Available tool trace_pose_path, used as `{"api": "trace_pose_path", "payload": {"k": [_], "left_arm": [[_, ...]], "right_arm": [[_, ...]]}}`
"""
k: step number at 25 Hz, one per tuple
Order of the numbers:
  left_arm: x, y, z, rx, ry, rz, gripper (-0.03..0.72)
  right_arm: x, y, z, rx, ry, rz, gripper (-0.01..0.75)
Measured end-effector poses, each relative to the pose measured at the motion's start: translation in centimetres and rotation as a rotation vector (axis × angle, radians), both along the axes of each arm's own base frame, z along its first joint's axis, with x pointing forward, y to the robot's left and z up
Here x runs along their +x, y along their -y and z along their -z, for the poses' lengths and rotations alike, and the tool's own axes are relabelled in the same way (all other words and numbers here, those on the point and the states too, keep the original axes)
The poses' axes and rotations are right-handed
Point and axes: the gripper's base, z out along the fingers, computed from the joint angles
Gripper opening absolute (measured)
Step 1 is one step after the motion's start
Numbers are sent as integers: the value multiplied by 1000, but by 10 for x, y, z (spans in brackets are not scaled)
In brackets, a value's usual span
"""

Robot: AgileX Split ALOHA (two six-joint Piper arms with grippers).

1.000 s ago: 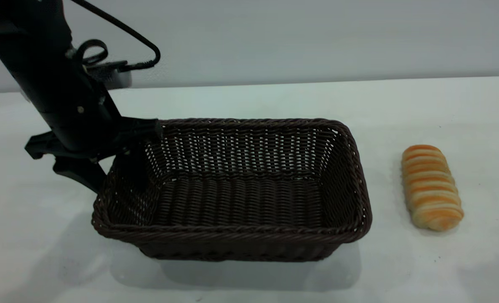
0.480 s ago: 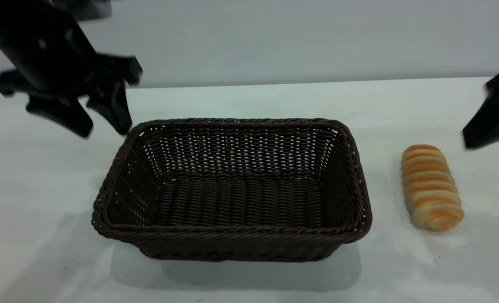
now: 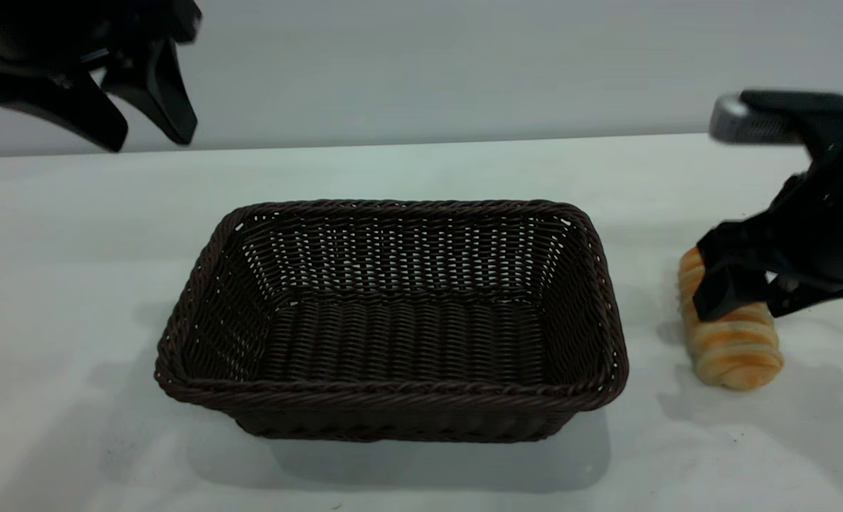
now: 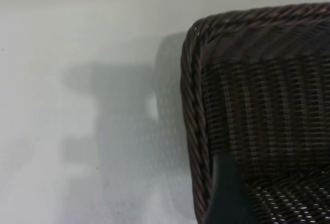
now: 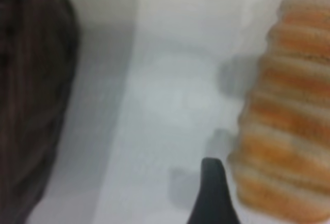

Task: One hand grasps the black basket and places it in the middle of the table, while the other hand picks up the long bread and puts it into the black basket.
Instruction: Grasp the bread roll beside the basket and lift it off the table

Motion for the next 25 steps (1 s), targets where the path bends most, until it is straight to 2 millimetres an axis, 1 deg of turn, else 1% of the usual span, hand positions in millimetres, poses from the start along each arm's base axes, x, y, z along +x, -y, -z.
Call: {"api": "trace_pose_path", "payload": {"k": [3, 5, 6, 8, 9, 14, 15, 17, 19, 20, 22, 25], "left_arm": [[-4, -1, -12, -11, 33, 0, 544], [-7, -2, -19, -16, 52, 0, 544], [-8, -3, -22, -19, 60, 0, 544], [-10, -3, -25, -22, 68, 1, 544], [-11, -3, -27, -23, 74, 1, 544], [-16, -5, -37, -29, 95, 2, 544], [-17, -5, -39, -30, 101, 2, 544], [-19, -6, -43, -34, 115, 3, 544], [-20, -6, -46, -36, 123, 3, 544], [-20, -6, -46, -36, 125, 4, 544], [-21, -6, -47, -32, 127, 9, 544], [-21, -7, -46, -29, 122, 13, 544]], "right_arm": [[10, -1, 16, -11, -22, -3, 571], [14, -1, 23, -16, -31, -2, 554], [16, -1, 26, -20, -33, 0, 533], [17, 0, 30, -34, -30, 7, 467], [18, 1, 31, -43, -25, 10, 415], [20, 3, 32, -74, -5, 10, 91], [20, 4, 32, -77, -4, 5, 60], [20, 5, 32, -78, -4, 2, 38], [22, 7, 25, -73, 12, 0, 32], [23, 8, 17, -72, 34, -2, 31], [26, 8, -4, -63, 92, -8, 31], [27, 5, -49, -22, 201, -21, 31]]}}
